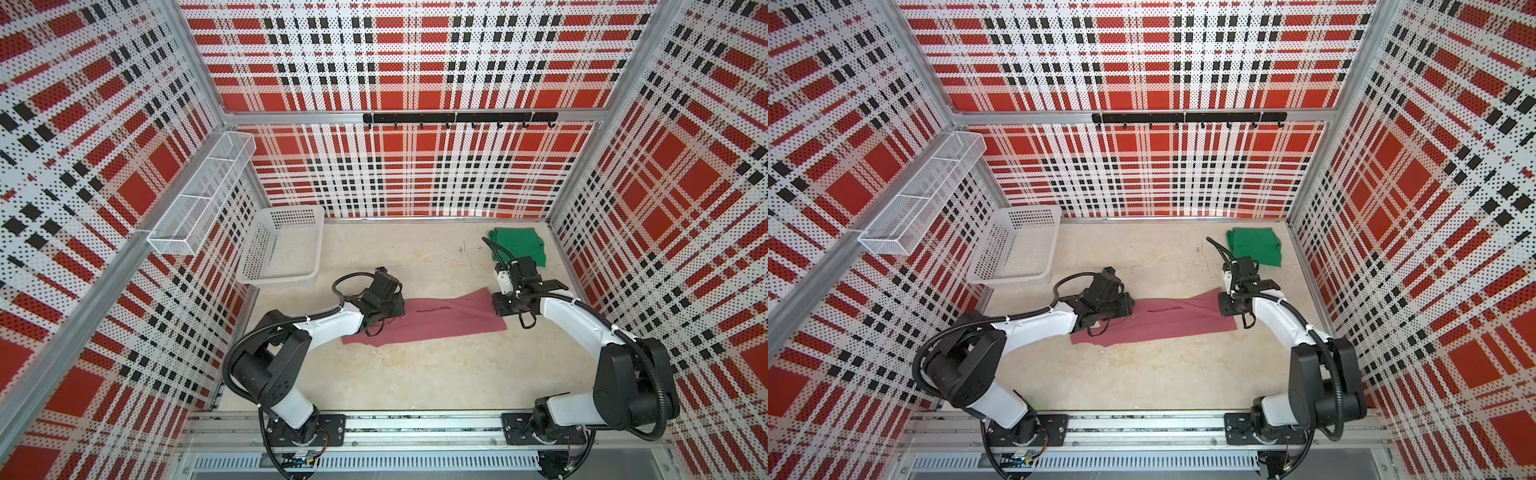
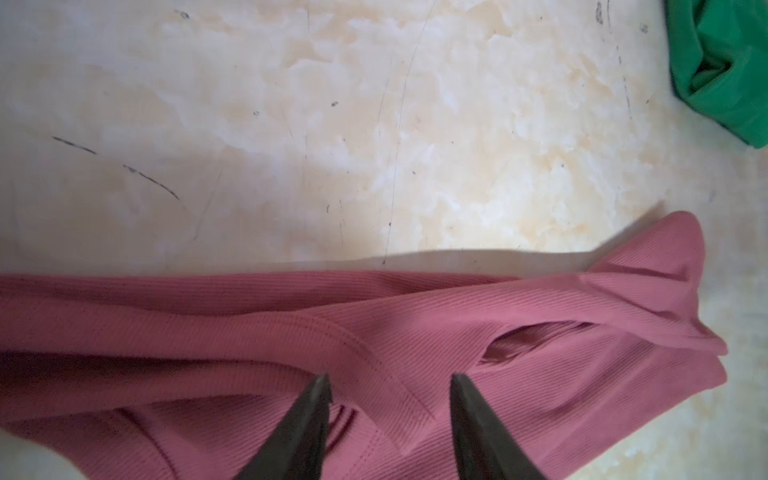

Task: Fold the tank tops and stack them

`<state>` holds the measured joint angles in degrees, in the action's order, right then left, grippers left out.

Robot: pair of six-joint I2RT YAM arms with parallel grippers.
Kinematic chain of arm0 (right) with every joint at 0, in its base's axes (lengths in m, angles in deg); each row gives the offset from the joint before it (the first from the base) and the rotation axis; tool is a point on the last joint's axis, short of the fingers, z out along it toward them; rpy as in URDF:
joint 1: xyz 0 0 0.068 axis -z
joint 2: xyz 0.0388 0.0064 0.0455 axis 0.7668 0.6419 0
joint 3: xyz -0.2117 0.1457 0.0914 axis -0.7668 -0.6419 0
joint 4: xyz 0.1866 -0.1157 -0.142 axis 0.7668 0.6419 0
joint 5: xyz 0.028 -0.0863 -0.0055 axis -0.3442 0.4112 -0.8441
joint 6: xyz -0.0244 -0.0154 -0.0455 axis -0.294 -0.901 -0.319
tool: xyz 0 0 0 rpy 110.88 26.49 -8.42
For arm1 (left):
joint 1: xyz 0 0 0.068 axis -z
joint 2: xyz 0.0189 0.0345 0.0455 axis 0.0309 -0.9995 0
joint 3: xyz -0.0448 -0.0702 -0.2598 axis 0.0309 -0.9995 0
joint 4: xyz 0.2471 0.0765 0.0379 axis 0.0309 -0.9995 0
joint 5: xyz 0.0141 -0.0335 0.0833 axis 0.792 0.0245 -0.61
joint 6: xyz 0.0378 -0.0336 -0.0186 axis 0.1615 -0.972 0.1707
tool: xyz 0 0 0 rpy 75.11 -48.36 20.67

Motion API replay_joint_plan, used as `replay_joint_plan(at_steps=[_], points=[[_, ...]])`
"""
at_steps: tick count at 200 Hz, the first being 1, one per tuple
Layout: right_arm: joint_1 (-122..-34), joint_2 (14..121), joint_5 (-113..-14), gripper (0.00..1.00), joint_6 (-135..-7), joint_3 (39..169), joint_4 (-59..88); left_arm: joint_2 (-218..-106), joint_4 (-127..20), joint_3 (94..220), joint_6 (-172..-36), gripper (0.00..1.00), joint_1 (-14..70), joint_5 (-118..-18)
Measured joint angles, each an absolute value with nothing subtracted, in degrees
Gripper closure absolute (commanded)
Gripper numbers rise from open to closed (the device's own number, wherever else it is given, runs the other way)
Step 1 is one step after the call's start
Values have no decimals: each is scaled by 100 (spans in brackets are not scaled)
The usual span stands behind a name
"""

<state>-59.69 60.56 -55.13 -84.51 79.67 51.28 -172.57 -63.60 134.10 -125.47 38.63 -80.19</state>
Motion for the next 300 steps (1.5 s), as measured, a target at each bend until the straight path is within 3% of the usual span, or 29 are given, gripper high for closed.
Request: replay_joint_plan(at_steps=[50,154,225,245,267,287,300], points=[[-5690,6026,-5753,65,-7778,7956,5139,-17080,-6297,13095,-12851,51,4233,-7921],[-5438,6316,-6859,57,-6587,7296,4341,-17295,-5862,12949,-13146,48,4261,-7810],[-5438,6506,-6933,56,-6484,7218,4083,-17483,-5794,12999,-13229,61,4235,-7801],[-5438,6568,-6975,57,-6443,7152,4022,-17483,-5794,13014,-13227,65,4209,-7810],[-5438,6666,-7023,63,-6408,7141,3941,-17507,-5799,13067,-13214,77,4165,-7851],[-5440,6714,-7036,82,-6408,7141,3924,-17520,-5805,13137,-13185,88,4154,-7925],[-5440,6714,-7036,88,-6386,7150,3924,-17520,-5829,13189,-13166,95,4141,-7967]])
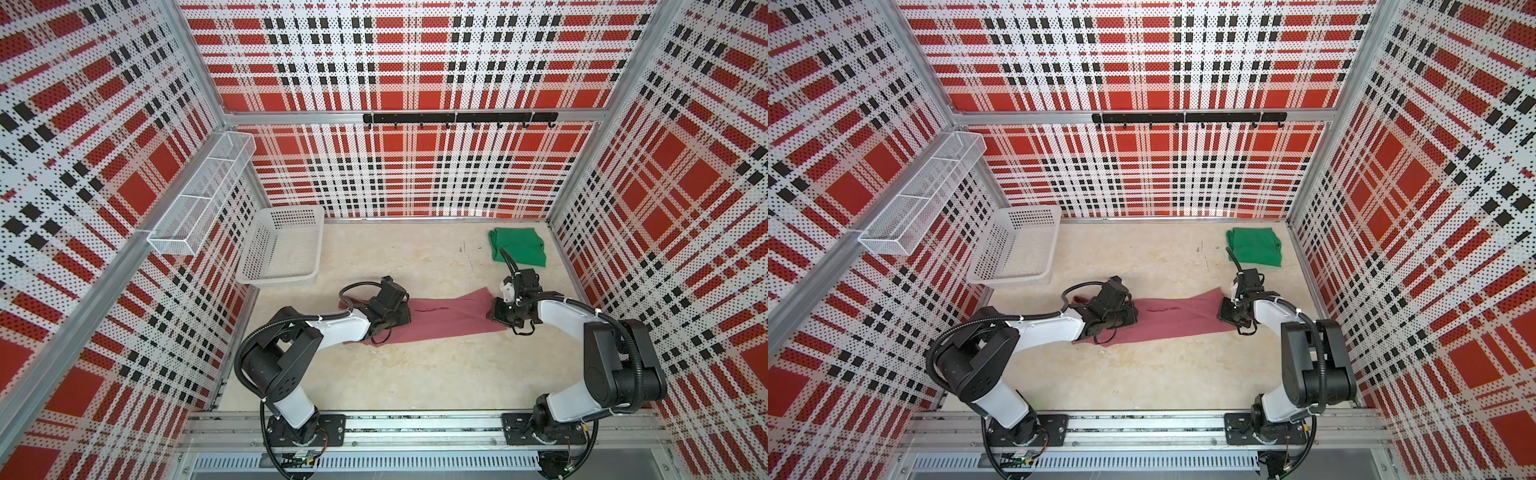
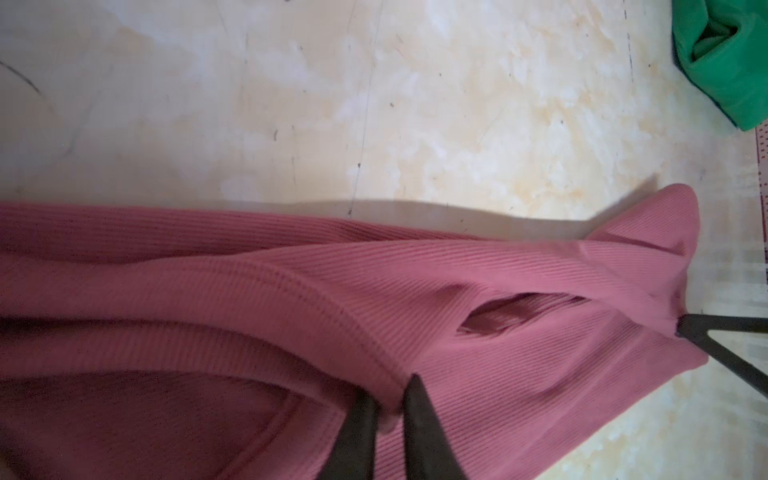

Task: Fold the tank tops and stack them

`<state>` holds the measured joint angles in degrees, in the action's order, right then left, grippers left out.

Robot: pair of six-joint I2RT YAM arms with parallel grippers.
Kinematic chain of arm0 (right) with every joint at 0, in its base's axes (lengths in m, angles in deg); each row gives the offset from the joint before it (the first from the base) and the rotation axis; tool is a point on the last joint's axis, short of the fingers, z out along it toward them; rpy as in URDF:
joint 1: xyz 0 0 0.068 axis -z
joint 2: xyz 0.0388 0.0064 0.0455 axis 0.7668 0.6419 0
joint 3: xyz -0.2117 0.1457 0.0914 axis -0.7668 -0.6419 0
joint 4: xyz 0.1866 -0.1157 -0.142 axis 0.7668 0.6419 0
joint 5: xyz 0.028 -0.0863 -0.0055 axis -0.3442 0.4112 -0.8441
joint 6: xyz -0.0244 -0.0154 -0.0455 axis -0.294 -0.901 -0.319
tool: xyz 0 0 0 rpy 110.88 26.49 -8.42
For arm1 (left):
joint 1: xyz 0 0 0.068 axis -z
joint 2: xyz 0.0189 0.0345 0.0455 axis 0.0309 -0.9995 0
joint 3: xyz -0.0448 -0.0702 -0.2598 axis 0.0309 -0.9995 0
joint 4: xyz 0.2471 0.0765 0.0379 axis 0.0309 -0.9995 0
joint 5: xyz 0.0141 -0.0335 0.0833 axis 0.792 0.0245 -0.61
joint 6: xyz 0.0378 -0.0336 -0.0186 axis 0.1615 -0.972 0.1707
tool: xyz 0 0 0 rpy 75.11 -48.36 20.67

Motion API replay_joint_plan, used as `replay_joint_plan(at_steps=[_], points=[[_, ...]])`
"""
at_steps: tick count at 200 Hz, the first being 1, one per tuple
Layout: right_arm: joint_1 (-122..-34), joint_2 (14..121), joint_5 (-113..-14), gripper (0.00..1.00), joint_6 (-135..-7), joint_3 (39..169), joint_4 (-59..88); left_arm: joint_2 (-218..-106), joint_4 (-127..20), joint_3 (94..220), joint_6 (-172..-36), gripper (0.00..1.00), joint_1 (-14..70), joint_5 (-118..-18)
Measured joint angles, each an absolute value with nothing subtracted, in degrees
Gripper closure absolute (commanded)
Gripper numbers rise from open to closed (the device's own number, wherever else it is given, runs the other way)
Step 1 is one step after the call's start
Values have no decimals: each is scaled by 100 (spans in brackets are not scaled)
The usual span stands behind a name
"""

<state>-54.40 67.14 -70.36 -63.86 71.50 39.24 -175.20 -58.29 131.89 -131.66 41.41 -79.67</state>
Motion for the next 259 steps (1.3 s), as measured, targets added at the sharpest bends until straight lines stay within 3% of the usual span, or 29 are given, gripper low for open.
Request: replay_joint_plan(at_steps=[9,31,108,193,259], points=[[-5440,6714,-7034,90,-6388,7163,3928,-17520,-5842,13227,-13122,100,4132,-7987],[-5440,6714,-7016,100,-6399,7268,3983,-17520,-5930,13362,-13069,100,4108,-8048],[-5440,7057,-6715,100,-6948,8964,4529,-17456,-6332,13762,-12608,100,3695,-8177],[-5440,9022,-6603,100,-8469,11307,4870,-18143,-6430,15003,-11690,100,3037,-8188],[-5440,9418,-6509,100,-9321,11803,4737,-18593,-6487,15264,-11312,100,2882,-8126]])
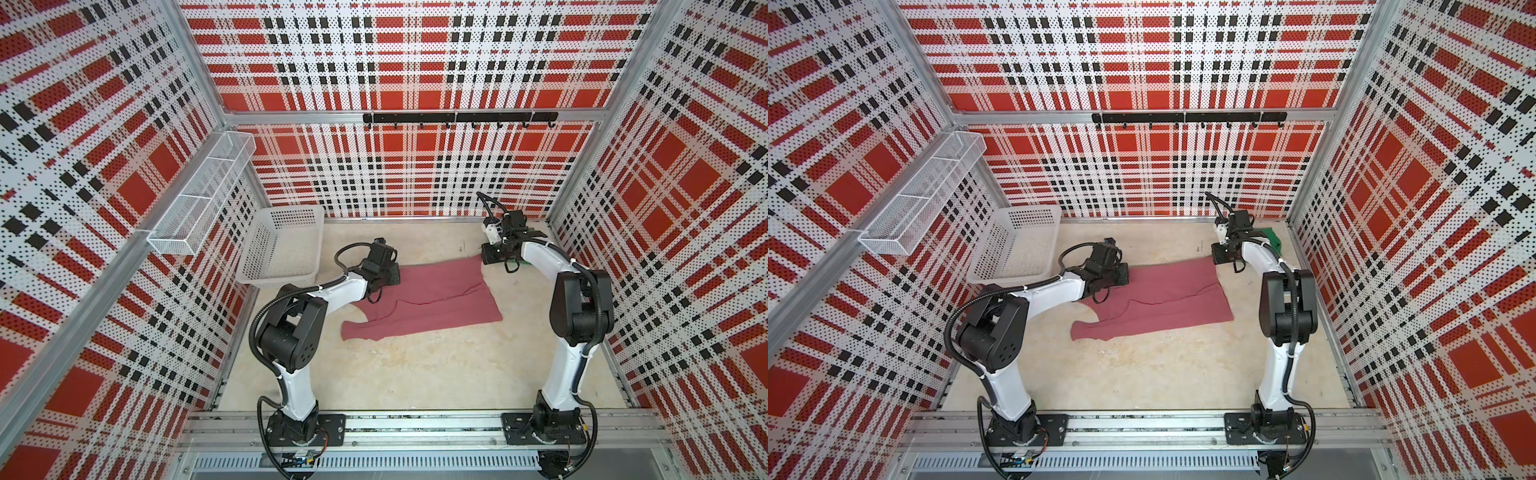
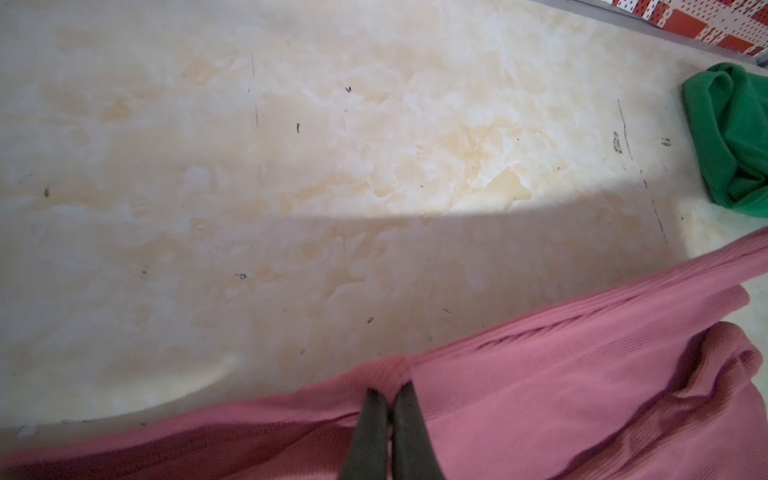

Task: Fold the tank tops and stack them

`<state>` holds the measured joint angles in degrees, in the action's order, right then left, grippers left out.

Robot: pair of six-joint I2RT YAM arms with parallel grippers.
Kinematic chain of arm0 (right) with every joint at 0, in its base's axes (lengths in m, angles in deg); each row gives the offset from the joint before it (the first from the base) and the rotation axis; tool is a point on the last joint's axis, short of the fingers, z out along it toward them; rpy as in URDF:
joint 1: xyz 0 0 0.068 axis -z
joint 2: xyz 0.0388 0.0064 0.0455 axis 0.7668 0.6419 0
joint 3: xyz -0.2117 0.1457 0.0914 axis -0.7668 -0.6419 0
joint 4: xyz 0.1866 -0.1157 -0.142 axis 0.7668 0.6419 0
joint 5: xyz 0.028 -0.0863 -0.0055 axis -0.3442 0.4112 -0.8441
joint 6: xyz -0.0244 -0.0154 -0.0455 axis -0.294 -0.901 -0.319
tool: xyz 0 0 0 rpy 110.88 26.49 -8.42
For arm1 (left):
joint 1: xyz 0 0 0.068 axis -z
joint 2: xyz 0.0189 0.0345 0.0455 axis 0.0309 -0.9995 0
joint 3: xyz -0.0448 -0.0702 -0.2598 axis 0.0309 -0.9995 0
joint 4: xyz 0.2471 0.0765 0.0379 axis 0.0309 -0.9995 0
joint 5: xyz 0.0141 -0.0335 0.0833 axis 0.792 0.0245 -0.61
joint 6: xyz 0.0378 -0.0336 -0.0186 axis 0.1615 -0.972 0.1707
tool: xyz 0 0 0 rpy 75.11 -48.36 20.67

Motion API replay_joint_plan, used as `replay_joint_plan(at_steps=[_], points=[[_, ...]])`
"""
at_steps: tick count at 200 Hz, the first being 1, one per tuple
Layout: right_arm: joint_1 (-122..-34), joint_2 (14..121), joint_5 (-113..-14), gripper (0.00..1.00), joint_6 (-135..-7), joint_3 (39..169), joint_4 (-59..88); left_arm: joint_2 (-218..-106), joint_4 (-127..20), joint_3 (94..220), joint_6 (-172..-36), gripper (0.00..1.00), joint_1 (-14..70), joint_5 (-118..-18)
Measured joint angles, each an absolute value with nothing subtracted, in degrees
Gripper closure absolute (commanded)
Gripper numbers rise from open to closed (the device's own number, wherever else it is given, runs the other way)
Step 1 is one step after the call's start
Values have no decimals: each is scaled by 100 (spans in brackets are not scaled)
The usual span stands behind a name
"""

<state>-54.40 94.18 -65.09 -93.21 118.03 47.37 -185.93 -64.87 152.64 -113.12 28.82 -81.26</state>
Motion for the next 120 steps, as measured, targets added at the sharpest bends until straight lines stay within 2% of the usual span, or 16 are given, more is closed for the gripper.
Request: replay_joint_plan(at_steps=[77,120], points=[[-5440,9341,-6514,100,-9907,11626,4389,-18608,-6645,15598,-10930,100,2775,-8078],[-5440,9335,-6503,100,-9999,11534,4306,-18652,-6671,15777,-10739,96,2528,-7914]])
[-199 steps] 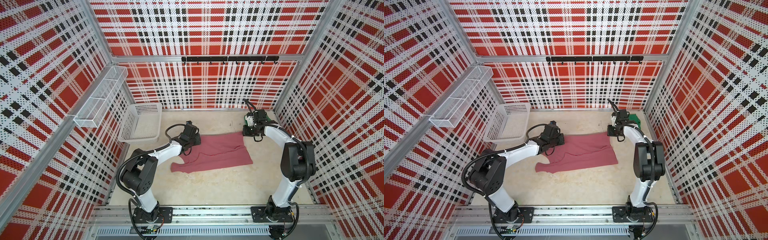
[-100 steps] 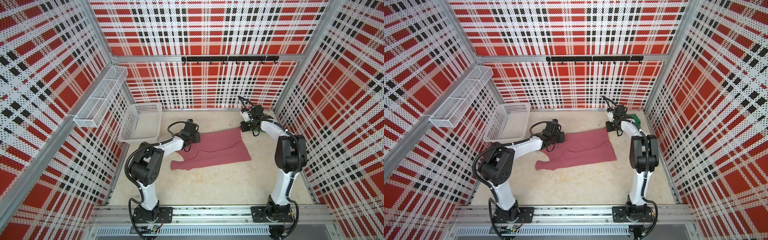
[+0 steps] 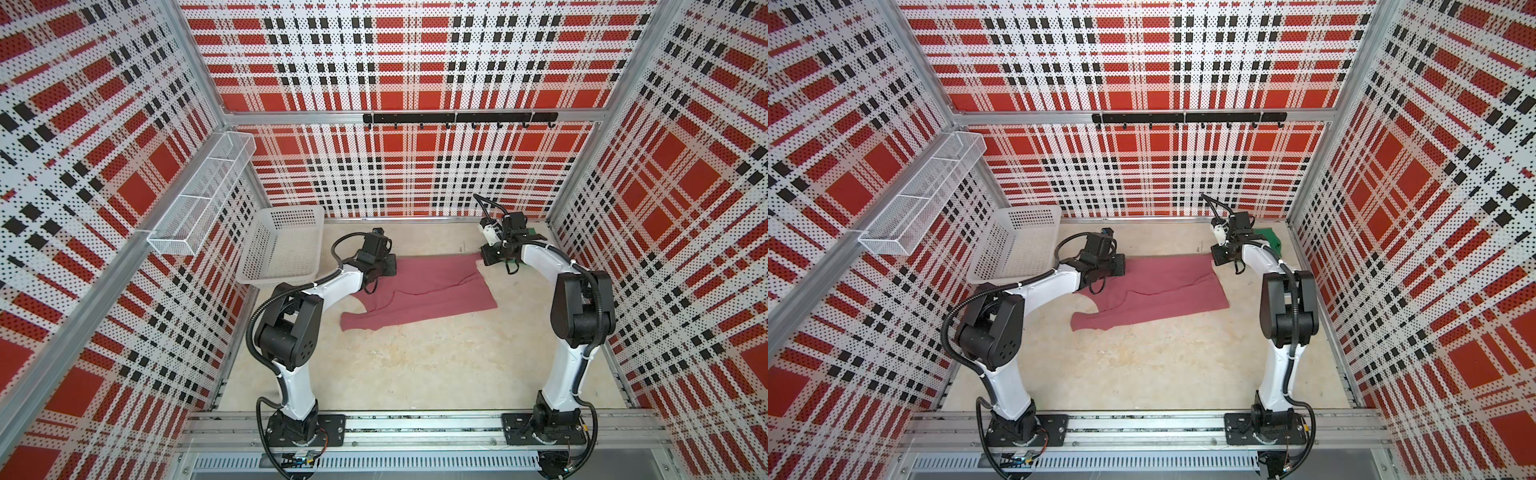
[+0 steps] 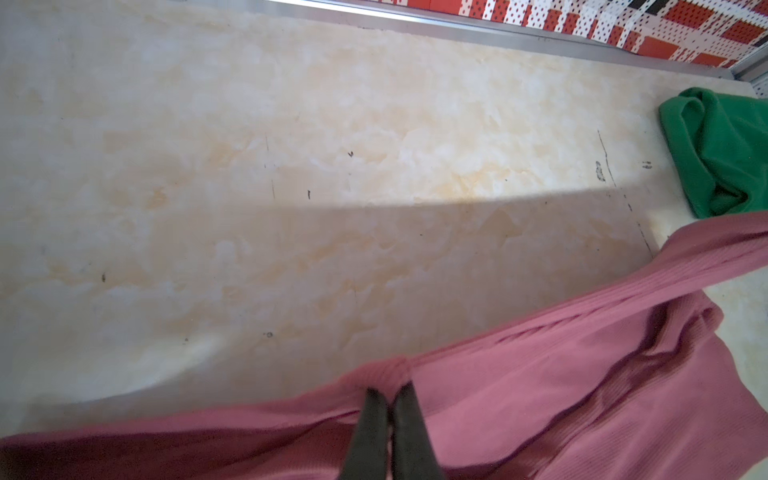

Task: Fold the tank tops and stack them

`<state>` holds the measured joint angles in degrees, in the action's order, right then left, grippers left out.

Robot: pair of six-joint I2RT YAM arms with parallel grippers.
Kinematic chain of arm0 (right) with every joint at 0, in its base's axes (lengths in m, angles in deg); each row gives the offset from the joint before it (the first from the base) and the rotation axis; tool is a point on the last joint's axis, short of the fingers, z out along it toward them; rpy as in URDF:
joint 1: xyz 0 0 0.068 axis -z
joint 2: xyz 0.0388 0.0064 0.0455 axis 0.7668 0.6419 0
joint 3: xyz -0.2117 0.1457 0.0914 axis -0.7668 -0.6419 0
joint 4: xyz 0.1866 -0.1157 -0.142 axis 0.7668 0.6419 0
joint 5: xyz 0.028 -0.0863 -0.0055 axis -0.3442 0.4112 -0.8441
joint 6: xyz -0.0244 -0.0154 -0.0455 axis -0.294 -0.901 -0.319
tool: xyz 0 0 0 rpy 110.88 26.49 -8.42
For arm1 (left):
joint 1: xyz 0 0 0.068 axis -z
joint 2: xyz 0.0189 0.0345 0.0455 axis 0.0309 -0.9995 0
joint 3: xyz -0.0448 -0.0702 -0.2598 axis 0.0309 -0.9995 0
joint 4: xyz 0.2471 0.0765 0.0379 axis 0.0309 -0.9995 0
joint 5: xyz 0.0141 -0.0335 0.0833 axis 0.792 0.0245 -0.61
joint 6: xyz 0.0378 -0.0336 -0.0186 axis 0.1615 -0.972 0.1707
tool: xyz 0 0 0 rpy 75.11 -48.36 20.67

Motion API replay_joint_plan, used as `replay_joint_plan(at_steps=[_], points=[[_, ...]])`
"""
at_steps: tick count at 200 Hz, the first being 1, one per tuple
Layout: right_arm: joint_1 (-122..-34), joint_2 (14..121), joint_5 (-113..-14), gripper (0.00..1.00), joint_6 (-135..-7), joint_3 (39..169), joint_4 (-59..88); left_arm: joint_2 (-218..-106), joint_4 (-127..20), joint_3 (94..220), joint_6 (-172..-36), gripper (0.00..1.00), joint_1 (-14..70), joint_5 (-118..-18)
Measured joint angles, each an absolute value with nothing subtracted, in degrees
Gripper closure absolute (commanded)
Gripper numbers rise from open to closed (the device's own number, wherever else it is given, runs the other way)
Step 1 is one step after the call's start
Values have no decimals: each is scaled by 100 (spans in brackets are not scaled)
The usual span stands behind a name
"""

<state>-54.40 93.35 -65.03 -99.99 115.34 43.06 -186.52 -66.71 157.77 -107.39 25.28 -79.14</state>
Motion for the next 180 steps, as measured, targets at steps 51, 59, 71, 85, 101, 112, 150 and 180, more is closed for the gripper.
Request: replay_joint_plan(at_steps=[51,59,71,85,101,112,150,180], points=[[-5438,9328,-6476,100,-10003,11515,4217,-18908,-6715,15856,-10665,68,2475,-7827],[-5438,9328,-6476,100,-10001,11515,4201,-18923,-6732,15856,-10665,68,2458,-7825],[-5438,9328,-6479,100,-9990,11515,4184,-18925,-6745,15856,-10674,68,2425,-7825],[-5438,9328,-6479,100,-9986,11515,4171,-18925,-6745,15871,-10685,68,2390,-7823],[-5438,9328,-6483,100,-9981,11515,4151,-18938,-6750,15946,-10704,67,2381,-7801],[-5438,9328,-6490,100,-9981,11515,4134,-18986,-6750,16055,-10704,66,2381,-7779],[-5438,9328,-6520,100,-9938,11515,4088,-19655,-6686,16885,-10499,62,2528,-7705],[-5438,9328,-6529,100,-9900,11515,4053,-20363,-6708,17434,-10374,56,2620,-7538]])
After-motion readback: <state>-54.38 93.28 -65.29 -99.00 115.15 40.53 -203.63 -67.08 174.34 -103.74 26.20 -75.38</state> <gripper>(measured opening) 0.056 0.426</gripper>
